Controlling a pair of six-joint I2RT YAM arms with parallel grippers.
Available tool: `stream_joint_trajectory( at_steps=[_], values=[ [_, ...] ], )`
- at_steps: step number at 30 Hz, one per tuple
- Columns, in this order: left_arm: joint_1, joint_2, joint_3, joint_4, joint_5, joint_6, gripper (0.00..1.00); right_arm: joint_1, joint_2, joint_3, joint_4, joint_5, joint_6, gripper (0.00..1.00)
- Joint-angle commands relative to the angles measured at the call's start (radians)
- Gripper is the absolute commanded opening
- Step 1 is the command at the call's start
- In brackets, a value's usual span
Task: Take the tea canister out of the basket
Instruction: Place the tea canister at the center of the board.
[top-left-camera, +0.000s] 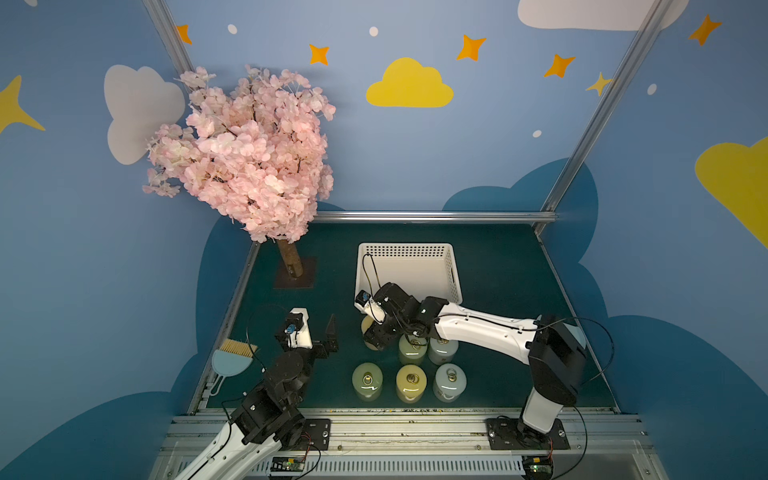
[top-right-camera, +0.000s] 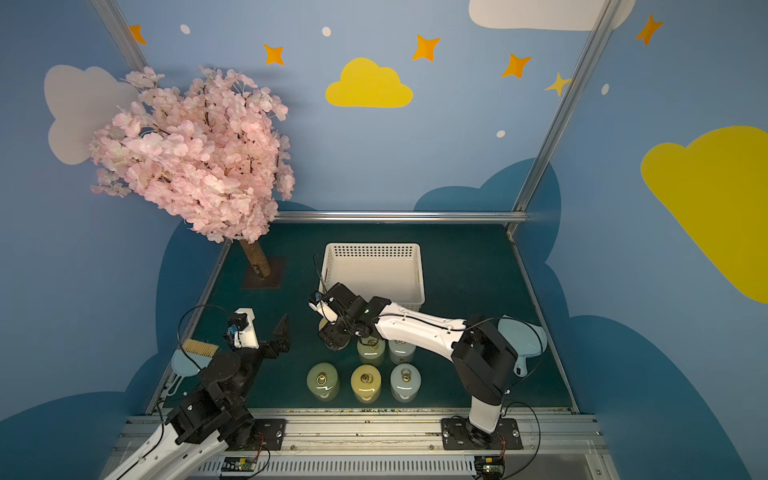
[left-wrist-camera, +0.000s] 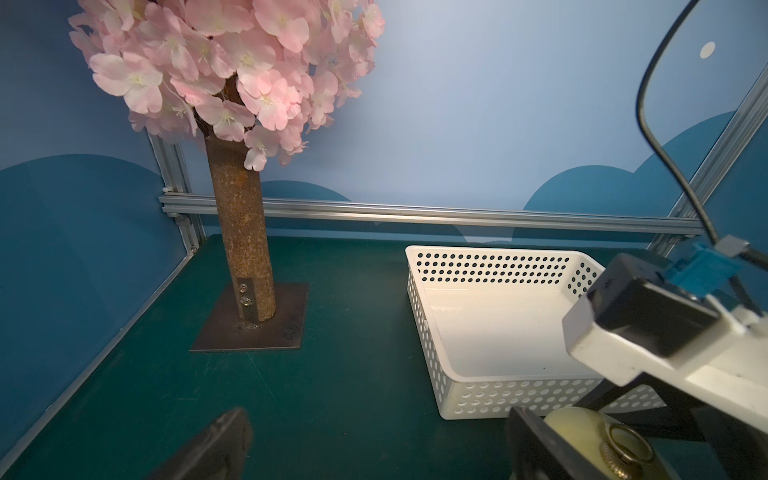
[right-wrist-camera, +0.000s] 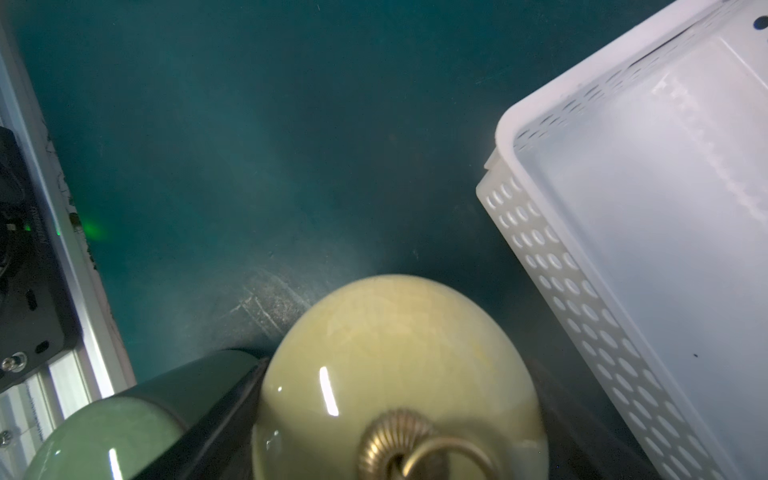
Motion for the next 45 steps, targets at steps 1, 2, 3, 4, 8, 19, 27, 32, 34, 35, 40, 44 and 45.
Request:
stream_joint_trajectory(
  at_steps=[1, 2, 3, 4, 8, 19, 27, 32, 34, 35, 40, 44, 45],
  values=[
    [0.001, -0.01, -0.008, 0.005, -0.008, 0.0, 1.0, 0.003, 0.008, 0.051, 0.085, 0.009, 0.027, 0.54],
    [0.002, -0.009, -0.009, 0.005, -0.009, 0.001, 1.0, 0.004, 0.013, 0.052, 0.087, 0.01, 0.033, 0.54],
    [0.002, -0.009, -0.009, 0.005, -0.008, 0.0, 1.0, 0.004, 0.018, 0.052, 0.089, 0.01, 0.038, 0.54],
    [0.002, -0.01, -0.009, 0.005, -0.009, 0.0, 1.0, 0.004, 0.022, 0.052, 0.091, 0.011, 0.043, 0.54],
    [0.002, -0.01, -0.009, 0.005, -0.01, 0.001, 1.0, 0.003, 0.031, 0.049, 0.098, 0.014, 0.056, 0.54],
    [0.003, -0.009, -0.009, 0.006, -0.008, 0.003, 1.0, 0.006, 0.053, 0.041, 0.107, 0.01, 0.081, 0.54],
    [0.002, -0.01, -0.01, 0.006, -0.01, 0.001, 1.0, 0.012, 0.051, 0.028, 0.104, 0.012, 0.093, 0.54],
    [0.002, -0.012, -0.009, 0.005, -0.01, 0.002, 1.0, 0.021, 0.043, 0.015, 0.103, 0.016, 0.103, 0.55],
    [0.002, -0.012, -0.008, 0.005, -0.009, 0.002, 1.0, 0.023, 0.043, 0.01, 0.104, 0.017, 0.108, 0.55],
    [0.002, -0.011, -0.009, 0.005, -0.009, 0.001, 1.0, 0.026, 0.043, 0.008, 0.103, 0.018, 0.109, 0.55],
    [0.002, -0.01, -0.009, 0.005, -0.007, 0.001, 1.0, 0.03, 0.04, -0.004, 0.103, 0.024, 0.119, 0.56],
    [0.002, -0.011, -0.009, 0.004, -0.008, 0.002, 1.0, 0.034, 0.037, -0.008, 0.097, 0.032, 0.128, 0.63],
    [0.002, -0.012, -0.008, 0.005, -0.007, 0.002, 1.0, 0.036, 0.036, -0.009, 0.095, 0.036, 0.13, 0.66]
  ],
)
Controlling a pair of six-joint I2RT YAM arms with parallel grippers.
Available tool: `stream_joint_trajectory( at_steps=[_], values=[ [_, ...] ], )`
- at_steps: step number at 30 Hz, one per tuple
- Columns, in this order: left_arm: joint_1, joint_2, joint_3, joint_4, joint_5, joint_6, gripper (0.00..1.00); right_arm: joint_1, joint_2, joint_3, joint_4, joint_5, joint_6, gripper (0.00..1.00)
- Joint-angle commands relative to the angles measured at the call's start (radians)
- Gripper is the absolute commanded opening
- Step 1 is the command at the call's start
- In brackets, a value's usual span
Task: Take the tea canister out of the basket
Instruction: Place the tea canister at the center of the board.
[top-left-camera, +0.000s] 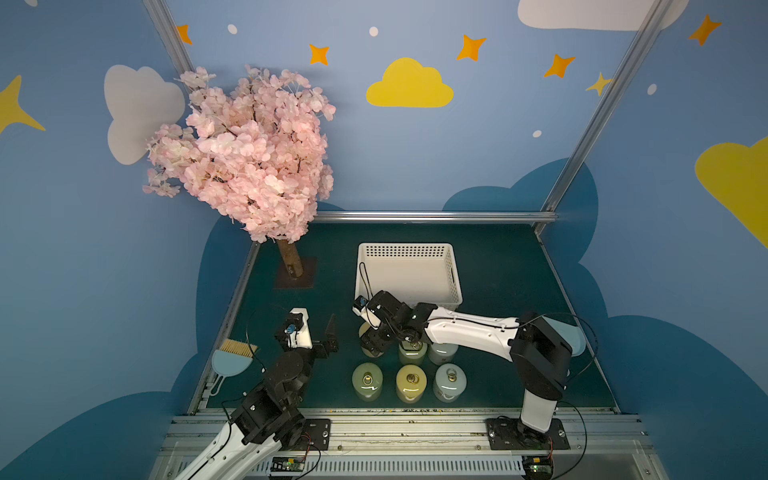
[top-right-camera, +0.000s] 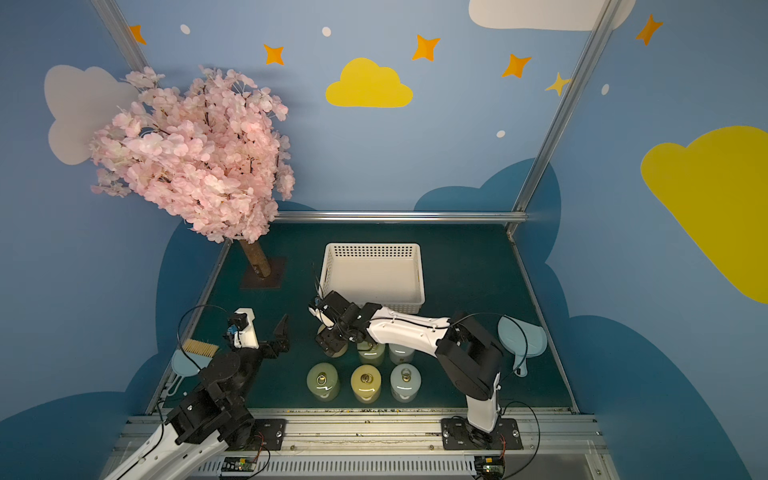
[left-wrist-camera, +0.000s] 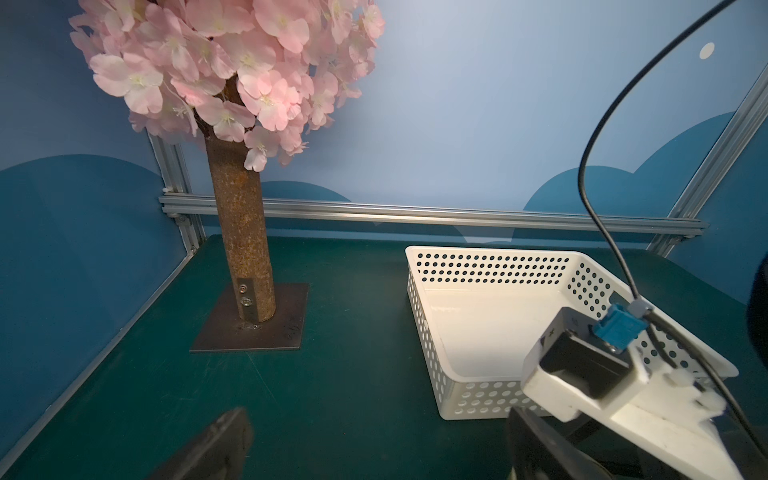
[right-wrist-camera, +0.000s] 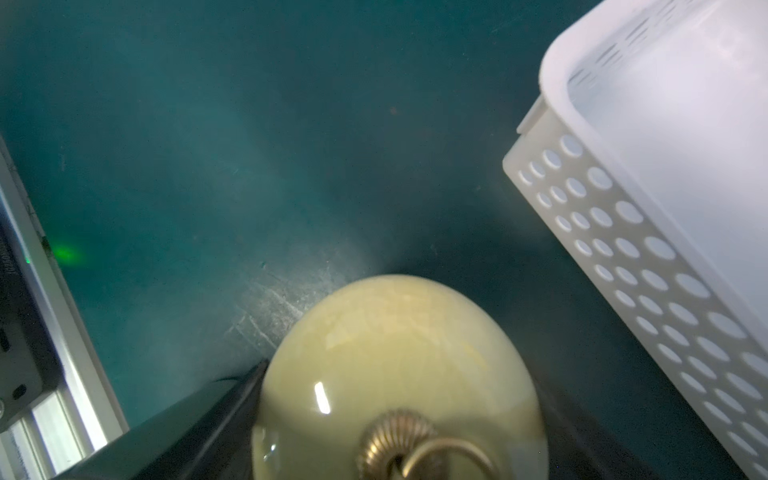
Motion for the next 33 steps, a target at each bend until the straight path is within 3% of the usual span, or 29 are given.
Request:
stream_joint_trajectory(
  at_steps=[1, 14, 16, 27, 33],
  values=[
    [0.002, -0.011, -0.008, 0.004, -0.007, 0.001, 1.0, 0.012, -0.032, 0.007, 0.051, 0.019, 0.019, 0.68],
    [0.002, -0.014, -0.008, 0.002, -0.001, 0.0, 1.0, 0.021, -0.049, 0.007, 0.026, 0.04, 0.034, 0.87],
    [0.003, -0.013, -0.007, 0.0, 0.001, 0.0, 1.0, 0.02, -0.052, 0.007, 0.022, 0.037, 0.037, 0.98],
    [0.002, -0.014, -0.005, -0.004, 0.022, 0.01, 1.0, 0.022, -0.081, 0.008, -0.001, 0.042, 0.046, 0.98],
    [0.001, -0.013, -0.005, -0.003, 0.11, 0.051, 1.0, 0.02, -0.125, 0.004, -0.012, 0.047, 0.053, 0.98]
  ],
)
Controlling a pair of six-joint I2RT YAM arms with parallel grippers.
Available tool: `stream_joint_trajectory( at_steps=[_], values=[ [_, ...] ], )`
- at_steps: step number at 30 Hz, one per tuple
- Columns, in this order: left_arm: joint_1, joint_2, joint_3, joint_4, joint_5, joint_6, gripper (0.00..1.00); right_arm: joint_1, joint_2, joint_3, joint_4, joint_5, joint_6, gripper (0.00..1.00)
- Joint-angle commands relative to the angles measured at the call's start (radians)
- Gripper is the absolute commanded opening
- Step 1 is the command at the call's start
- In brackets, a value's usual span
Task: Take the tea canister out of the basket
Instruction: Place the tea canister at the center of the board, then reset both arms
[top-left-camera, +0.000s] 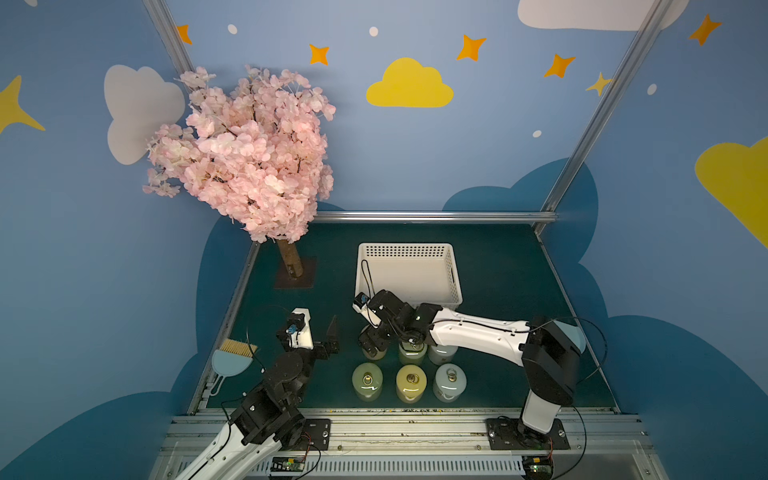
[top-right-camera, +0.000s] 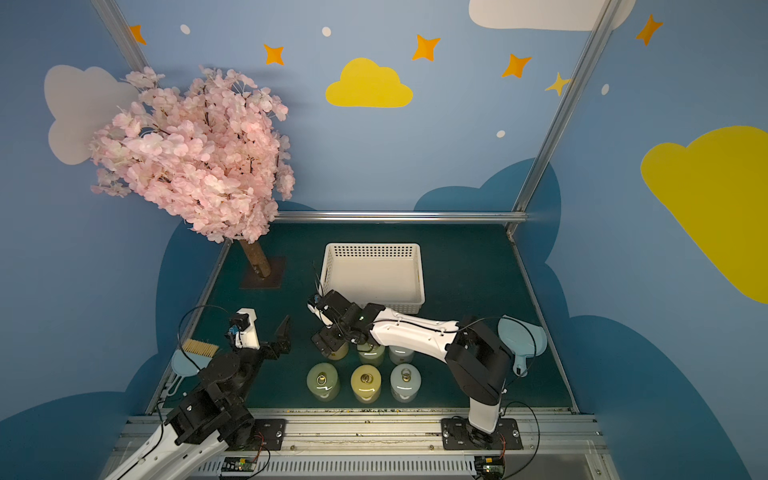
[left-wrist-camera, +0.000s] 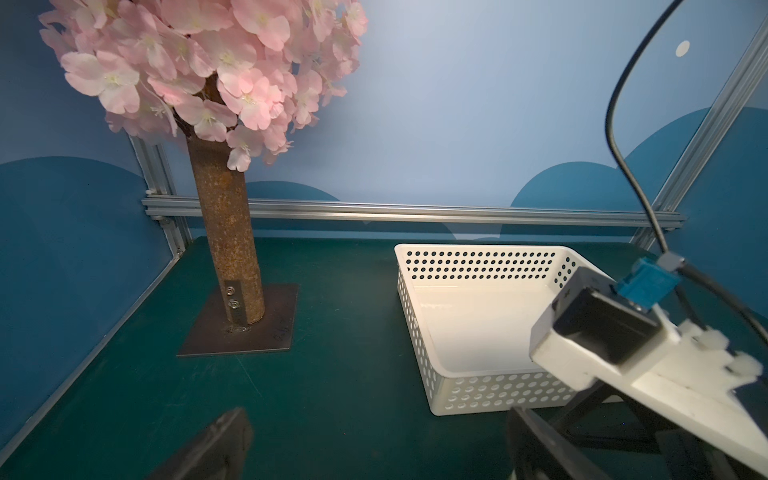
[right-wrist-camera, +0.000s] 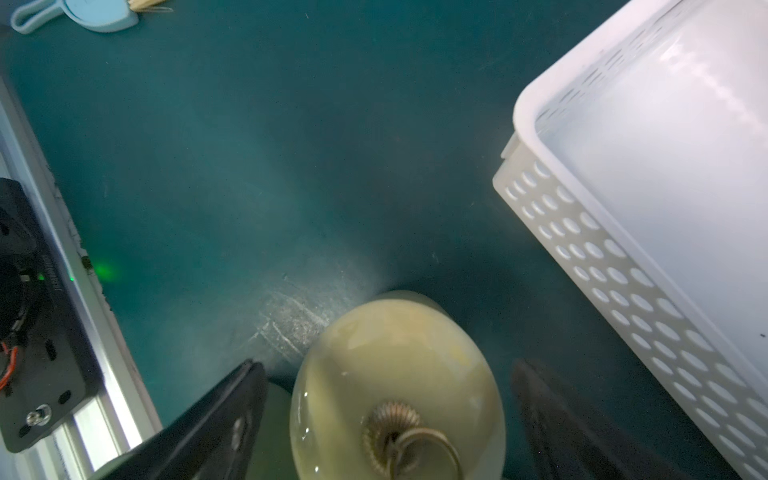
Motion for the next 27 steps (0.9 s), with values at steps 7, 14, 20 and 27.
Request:
stream_joint_trajectory(
  at_steps=[7, 14, 20, 27],
  values=[
    [0.002, -0.008, -0.005, 0.014, 0.143, 0.071, 1.0, 0.002, -0.139, -0.004, -0.071, 0.126, 0.002, 0.98],
    [0.002, 0.068, 0.027, 0.02, 0.179, 0.042, 1.0, -0.045, -0.251, -0.088, -0.081, 0.193, 0.007, 0.98],
    [0.002, 0.141, 0.052, 0.051, 0.169, 0.028, 1.0, -0.129, -0.366, -0.187, -0.081, 0.207, 0.018, 0.98],
    [0.012, 0.205, 0.084, 0.075, 0.092, 0.077, 1.0, -0.263, -0.531, -0.317, -0.081, 0.211, 0.029, 0.98]
  ],
)
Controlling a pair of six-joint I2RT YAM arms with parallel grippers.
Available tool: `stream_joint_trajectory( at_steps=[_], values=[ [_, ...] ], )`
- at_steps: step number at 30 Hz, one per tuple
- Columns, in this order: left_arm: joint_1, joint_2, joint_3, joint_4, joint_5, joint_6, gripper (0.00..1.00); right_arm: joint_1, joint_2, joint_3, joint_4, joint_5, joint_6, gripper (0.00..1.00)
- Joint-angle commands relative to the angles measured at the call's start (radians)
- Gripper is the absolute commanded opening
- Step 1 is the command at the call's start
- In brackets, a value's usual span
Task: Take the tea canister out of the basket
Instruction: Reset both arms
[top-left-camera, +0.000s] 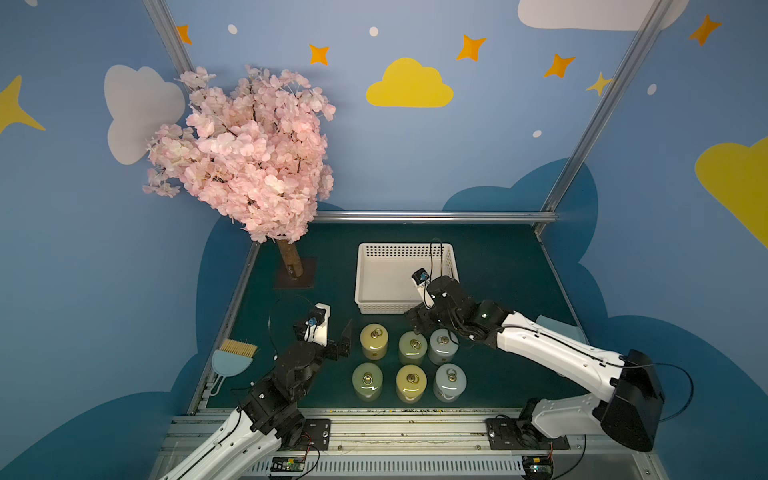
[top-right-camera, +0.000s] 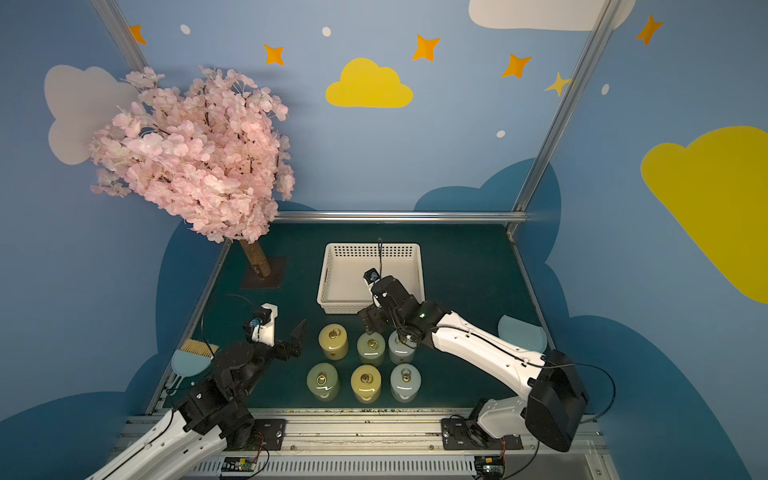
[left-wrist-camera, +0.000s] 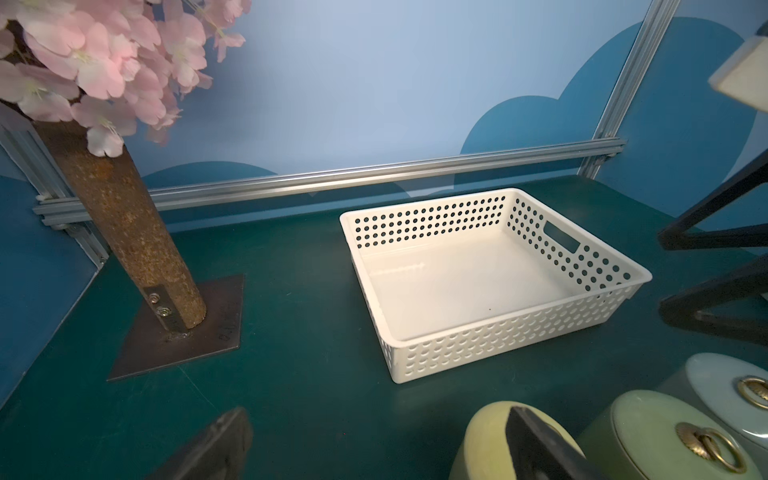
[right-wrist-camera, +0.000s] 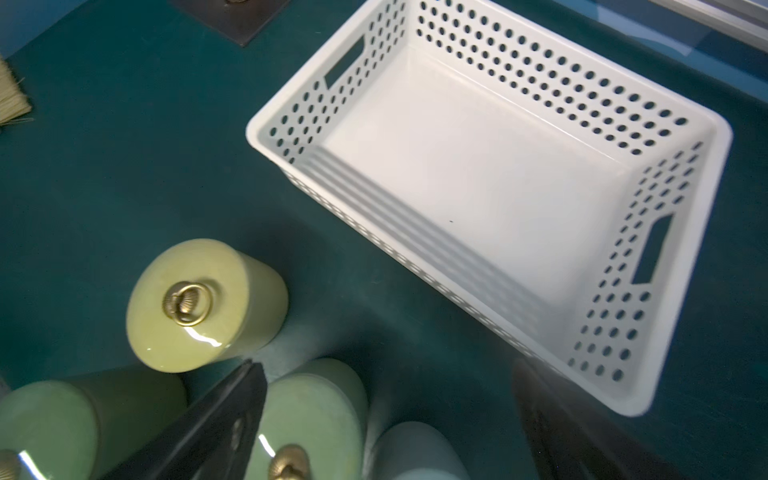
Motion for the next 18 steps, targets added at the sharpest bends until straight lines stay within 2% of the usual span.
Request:
stream_joint_trajectory(
  at_steps=[1, 11, 15, 18],
  values=[
    [0.015, 0.017, 0.035, 0.044, -0.049, 0.035, 1.0, -0.055, -0.087, -0.052, -0.015, 0.029, 0.032, 0.98],
    [0.046, -0.02, -0.007, 0.147, -0.091, 0.112, 1.0, -0.227, -0.289, -0.2, 0.007, 0.089, 0.053, 0.98],
    [0.068, 0.028, -0.002, 0.179, -0.098, 0.14, 1.0, -0.3, -0.311, -0.222, 0.015, 0.086, 0.065, 0.98],
    [0.12, 0.091, 0.013, 0.197, -0.069, 0.116, 1.0, -0.378, -0.313, -0.239, 0.032, 0.038, 0.067, 0.98]
  ],
)
